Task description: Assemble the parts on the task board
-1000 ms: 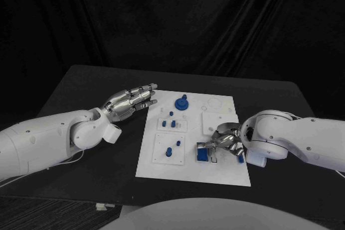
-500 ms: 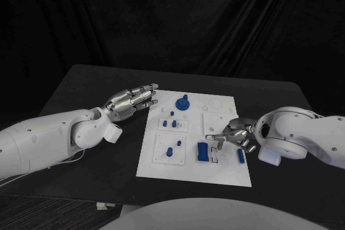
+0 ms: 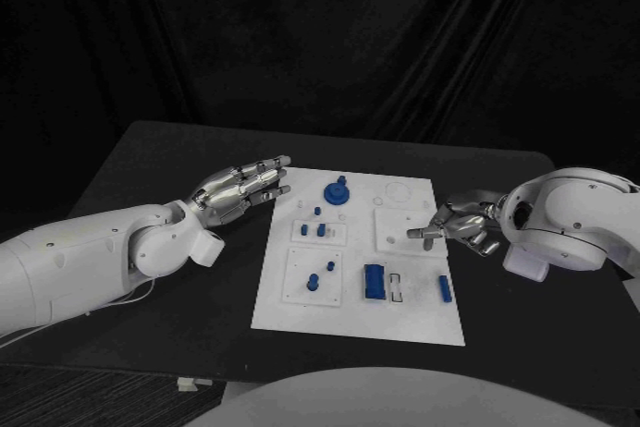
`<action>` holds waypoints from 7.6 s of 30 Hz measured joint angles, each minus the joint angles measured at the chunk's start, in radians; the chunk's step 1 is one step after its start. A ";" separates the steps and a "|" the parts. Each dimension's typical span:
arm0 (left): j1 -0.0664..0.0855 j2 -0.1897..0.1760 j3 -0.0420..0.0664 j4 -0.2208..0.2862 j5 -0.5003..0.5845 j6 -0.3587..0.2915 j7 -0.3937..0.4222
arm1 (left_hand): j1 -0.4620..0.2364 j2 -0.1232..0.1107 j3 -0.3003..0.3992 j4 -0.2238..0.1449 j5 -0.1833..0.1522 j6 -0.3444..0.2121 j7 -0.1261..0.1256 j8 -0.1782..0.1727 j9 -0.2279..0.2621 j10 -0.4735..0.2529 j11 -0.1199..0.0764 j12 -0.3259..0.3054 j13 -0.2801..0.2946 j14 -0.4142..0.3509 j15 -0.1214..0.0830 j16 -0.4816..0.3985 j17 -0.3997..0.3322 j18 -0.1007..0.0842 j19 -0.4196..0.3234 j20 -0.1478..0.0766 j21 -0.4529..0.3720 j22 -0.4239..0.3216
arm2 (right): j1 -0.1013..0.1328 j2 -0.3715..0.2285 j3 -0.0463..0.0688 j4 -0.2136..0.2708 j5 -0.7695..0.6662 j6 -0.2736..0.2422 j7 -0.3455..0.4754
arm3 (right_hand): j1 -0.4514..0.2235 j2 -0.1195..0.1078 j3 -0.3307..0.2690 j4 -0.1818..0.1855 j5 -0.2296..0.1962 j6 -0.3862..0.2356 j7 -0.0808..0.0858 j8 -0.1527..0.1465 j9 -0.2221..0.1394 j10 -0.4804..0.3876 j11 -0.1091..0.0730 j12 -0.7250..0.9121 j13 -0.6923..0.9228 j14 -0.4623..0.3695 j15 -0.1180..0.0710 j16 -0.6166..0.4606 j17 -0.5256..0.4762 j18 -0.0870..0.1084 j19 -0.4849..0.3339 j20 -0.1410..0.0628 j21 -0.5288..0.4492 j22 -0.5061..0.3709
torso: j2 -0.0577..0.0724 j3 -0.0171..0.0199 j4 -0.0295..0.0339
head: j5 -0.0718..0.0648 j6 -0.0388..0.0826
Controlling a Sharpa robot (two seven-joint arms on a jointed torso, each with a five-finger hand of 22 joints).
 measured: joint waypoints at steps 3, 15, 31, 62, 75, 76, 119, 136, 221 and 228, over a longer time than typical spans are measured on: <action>0.000 0.000 0.000 0.000 0.000 0.000 0.000 | 0.000 0.000 0.000 0.000 0.000 0.000 0.000 0.000 0.000 0.000 0.000 0.000 0.000 0.000 0.000 0.000 0.000 0.000 0.000 0.000 0.000 0.000 | -0.016 -0.009 0.000 -0.009 -0.047 0.019 -0.005 | 0.010 0.008 0.000 0.000 0.008 0.015 -0.004 0.005 -0.002 0.000 0.000 0.000 0.000 0.000 0.000 0.000 0.000 0.000 0.000 0.000 0.000 0.000 | 0.001 0.0001 -0.0001 | -0.003 0.000; 0.000 0.003 0.000 -0.007 0.000 0.000 -0.001 | 0.000 0.000 0.000 0.000 0.000 0.004 0.004 0.000 0.000 0.000 0.000 0.000 0.000 0.000 0.000 0.000 0.000 0.000 0.000 0.000 0.000 0.000 | -0.074 -0.036 -0.001 -0.032 -0.265 0.092 -0.025 | 0.029 0.027 -0.018 0.007 0.008 0.093 -0.025 0.023 -0.003 0.001 -0.019 0.000 0.000 0.001 -0.017 -0.005 0.000 0.000 0.004 -0.011 -0.004 0.000 | 0.002 0.0006 -0.0007 | -0.012 0.000; -0.001 0.009 0.000 -0.013 0.000 0.001 -0.002 | 0.000 0.000 0.003 -0.003 0.000 0.004 0.004 0.000 0.000 0.000 0.000 0.000 0.000 0.000 0.000 0.000 0.000 0.000 0.000 0.000 0.000 0.000 | -0.098 -0.030 -0.001 -0.033 -0.344 0.138 -0.037 | 0.024 0.031 -0.041 0.026 -0.004 0.114 -0.032 0.026 0.001 0.000 -0.032 0.000 0.000 0.000 -0.025 -0.032 0.000 0.000 0.000 -0.022 0.004 0.000 | 0.002 0.0007 -0.0010 | -0.027 0.000; -0.002 0.009 0.000 -0.011 0.000 0.005 -0.003 | 0.000 0.000 0.003 -0.003 -0.001 0.003 0.003 0.000 0.000 0.000 0.000 0.000 0.000 0.000 0.000 0.000 0.000 0.000 0.000 0.000 0.000 0.000 | -0.153 0.014 0.004 -0.047 -0.356 0.171 -0.040 | 0.314 0.033 0.030 -0.188 0.109 0.131 -0.012 -0.155 -0.126 -0.002 -0.023 0.000 0.001 0.001 -0.022 -0.062 0.000 0.000 0.000 -0.022 -0.035 0.000 | 0.002 0.0012 -0.0008 | -0.025 0.000; -0.002 0.009 0.000 -0.011 0.000 0.007 -0.006 | 0.000 0.000 0.006 -0.005 -0.001 0.003 0.003 0.000 0.000 -0.001 0.006 0.000 0.000 0.000 0.000 0.000 0.000 0.000 0.000 0.000 0.000 0.000 | -0.158 -0.006 0.002 -0.033 -0.344 0.131 -0.040 | 0.205 -0.019 0.256 -0.269 0.119 0.150 0.007 -0.176 -0.147 0.002 -0.009 0.000 0.000 -0.002 -0.009 -0.062 0.000 0.000 0.004 -0.011 -0.035 0.001 | 0.002 0.0012 -0.0008 | -0.019 0.000; -0.002 0.009 0.000 -0.011 0.000 0.007 -0.006 | 0.000 0.000 0.006 -0.005 -0.001 0.003 0.003 0.000 0.000 -0.001 0.006 0.000 0.000 0.000 0.000 0.000 0.000 0.000 0.000 0.000 0.000 0.000 | -0.159 -0.012 0.002 -0.029 -0.342 0.125 -0.040 | 0.201 -0.023 0.264 -0.269 0.119 0.150 0.007 -0.174 -0.147 0.002 -0.009 0.000 0.000 -0.002 -0.009 -0.062 0.000 0.000 0.004 -0.011 -0.035 0.000 | 0.002 0.0011 -0.0008 | -0.019 0.000; -0.003 0.009 0.000 -0.010 0.000 0.014 -0.015 | 0.000 0.000 0.000 -0.022 0.019 0.003 0.003 0.004 -0.001 -0.001 0.006 0.004 0.000 0.000 0.000 0.000 0.000 0.000 0.000 0.000 0.000 -0.002 | -0.133 0.098 -0.001 -0.054 0.057 0.042 -0.040 | 0.068 -0.025 0.443 -0.369 0.053 0.133 0.006 -0.179 -0.148 0.002 -0.009 0.000 0.000 -0.001 -0.008 -0.053 0.000 0.000 0.004 -0.011 -0.036 0.000 | 0.002 0.0011 -0.0007 | -0.023 0.000; -0.003 0.009 0.000 -0.009 0.000 0.017 -0.017 | 0.000 0.000 0.001 -0.026 0.023 0.003 0.003 0.004 -0.001 -0.002 0.005 0.004 0.000 0.000 0.000 0.000 0.000 0.000 0.000 0.000 0.000 -0.002 | -0.145 0.120 -0.001 -0.070 0.068 0.010 -0.036 | 0.032 -0.027 0.474 -0.361 -0.037 0.125 0.007 -0.180 -0.152 0.002 -0.009 0.000 0.000 -0.001 -0.007 -0.053 0.000 0.000 0.004 -0.011 -0.051 0.000 | 0.002 0.0012 -0.0007 | -0.021 0.000; -0.005 -0.028 0.000 0.045 -0.089 -0.261 0.175 | -0.145 -0.113 -0.109 0.156 -0.397 0.007 -0.075 -0.019 -0.005 0.002 -0.070 0.071 0.007 -0.004 -0.118 0.000 -0.003 0.000 -0.056 -0.135 -0.026 -0.112 | -0.135 0.131 -0.001 -0.222 0.519 -0.467 1.201 | -0.006 0.074 -0.132 0.041 -0.218 -0.630 -0.192 -0.375 -0.502 -1.399 0.064 -1.402 -1.130 -1.395 0.235 -1.430 -1.255 0.029 -1.442 0.243 -1.336 -1.209 | -0.027 0.0035 -0.0095 | -0.003 0.000; -0.009 -0.027 0.010 0.050 -0.087 -0.271 0.166 | -0.441 -0.144 -0.039 0.087 -0.428 -0.082 -0.052 -0.067 -0.032 -0.011 -0.030 0.031 -0.009 -0.008 -0.114 0.000 -0.002 -0.018 -0.061 -0.169 -0.026 -0.112 | -0.149 0.152 0.025 -0.226 0.530 -0.473 1.199 | -0.735 -0.019 0.087 -0.200 -0.375 -0.866 -0.056 -0.453 -0.602 -1.461 0.011 -1.564 -1.303 -1.467 0.080 -1.503 -1.306 -0.040 -1.465 -0.001 -1.347 -1.306 | -0.028 0.0056 -0.0115 | -0.002 0.012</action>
